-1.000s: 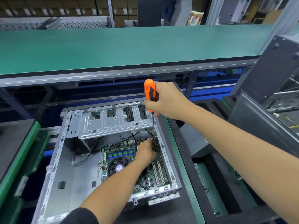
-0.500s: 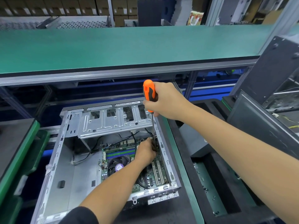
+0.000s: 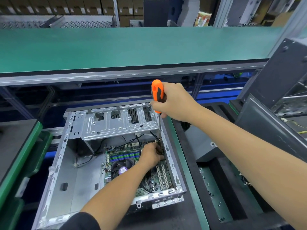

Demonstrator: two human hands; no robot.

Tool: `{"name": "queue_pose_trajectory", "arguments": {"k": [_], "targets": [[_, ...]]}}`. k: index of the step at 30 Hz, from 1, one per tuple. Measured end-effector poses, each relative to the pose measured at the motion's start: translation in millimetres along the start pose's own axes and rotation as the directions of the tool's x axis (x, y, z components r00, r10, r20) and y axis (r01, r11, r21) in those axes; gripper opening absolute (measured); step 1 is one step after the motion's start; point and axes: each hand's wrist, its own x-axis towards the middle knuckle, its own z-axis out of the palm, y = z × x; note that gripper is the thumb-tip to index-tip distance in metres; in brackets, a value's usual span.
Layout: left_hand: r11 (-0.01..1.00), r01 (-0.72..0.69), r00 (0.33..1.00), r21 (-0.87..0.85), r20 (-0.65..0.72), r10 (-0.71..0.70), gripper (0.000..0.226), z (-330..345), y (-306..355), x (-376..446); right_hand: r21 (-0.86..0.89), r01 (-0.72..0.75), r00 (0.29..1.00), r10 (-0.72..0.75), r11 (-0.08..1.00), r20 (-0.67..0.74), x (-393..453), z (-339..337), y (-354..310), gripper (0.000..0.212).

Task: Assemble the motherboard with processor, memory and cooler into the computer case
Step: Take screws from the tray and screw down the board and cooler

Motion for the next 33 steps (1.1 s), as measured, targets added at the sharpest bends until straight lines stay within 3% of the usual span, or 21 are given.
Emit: {"name": "queue_pose_trajectory", "arguments": {"k": [8, 33], "targets": [[0.997, -0.037, 0.999, 0.067, 0.010, 0.036, 0.010, 0.2, 1.6, -0.6, -0.012, -0.001, 1.000, 0.000, 1.000, -0.023, 1.3, -2.8, -0.7, 0.027], [0.992, -0.073, 0.997, 0.101, 0.013, 0.072, 0.011, -0.2, -0.1, -1.5, -0.009, -0.016, 1.000, 0.016, 1.000, -0.014, 0.4, 0.0, -3.0, 0.030]]}}
